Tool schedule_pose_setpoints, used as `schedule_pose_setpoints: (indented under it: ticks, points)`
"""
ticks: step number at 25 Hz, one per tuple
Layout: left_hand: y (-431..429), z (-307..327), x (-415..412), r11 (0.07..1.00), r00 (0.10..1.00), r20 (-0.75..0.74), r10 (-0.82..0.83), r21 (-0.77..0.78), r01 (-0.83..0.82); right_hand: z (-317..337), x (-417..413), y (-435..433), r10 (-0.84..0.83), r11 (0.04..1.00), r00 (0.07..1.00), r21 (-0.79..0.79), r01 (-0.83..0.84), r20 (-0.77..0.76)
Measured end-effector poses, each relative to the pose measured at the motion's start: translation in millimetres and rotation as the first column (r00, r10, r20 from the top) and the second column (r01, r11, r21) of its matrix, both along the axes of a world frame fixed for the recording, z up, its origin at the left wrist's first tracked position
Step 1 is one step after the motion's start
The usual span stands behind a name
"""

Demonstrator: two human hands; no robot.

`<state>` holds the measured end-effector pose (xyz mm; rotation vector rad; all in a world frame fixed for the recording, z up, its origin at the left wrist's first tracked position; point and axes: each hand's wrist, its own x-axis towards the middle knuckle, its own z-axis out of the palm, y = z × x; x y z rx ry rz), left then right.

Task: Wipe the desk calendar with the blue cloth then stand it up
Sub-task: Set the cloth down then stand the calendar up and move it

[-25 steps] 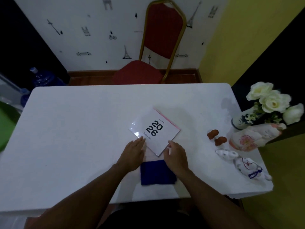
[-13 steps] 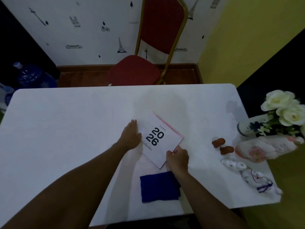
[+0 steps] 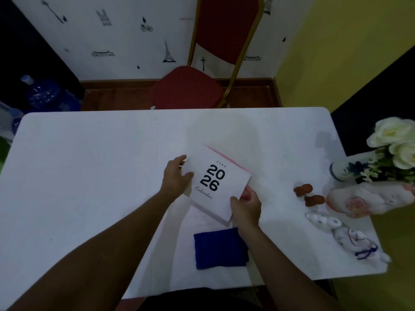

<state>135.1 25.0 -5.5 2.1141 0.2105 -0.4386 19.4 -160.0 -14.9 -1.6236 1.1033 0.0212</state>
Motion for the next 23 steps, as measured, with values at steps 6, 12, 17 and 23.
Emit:
schedule_pose_setpoints:
  ticks: [6, 12, 17, 23]
  points:
    - [7, 25, -11, 0.970, 0.995, 0.037, 0.091, -0.228, -0.080, 27, 17, -19, 0.016, 0.993, 0.987, 0.114, -0.034, 0.158]
    - [4, 37, -24, 0.951, 0.986, 0.165, 0.009, -0.306, 0.043, 45, 33, -31, 0.167, 0.983, 0.950, 0.031, -0.181, 0.264]
    - [3, 30, -32, 0.941, 0.985, 0.172, -0.029, -0.327, 0.085, 36, 33, -41, 0.233, 0.971, 0.935, -0.021, -0.236, 0.267]
    - [7, 7, -40, 0.959, 0.989, 0.146, -0.038, -0.272, 0.077, 19, 25, -44, 0.289, 0.957, 0.921, -0.042, -0.288, 0.263]
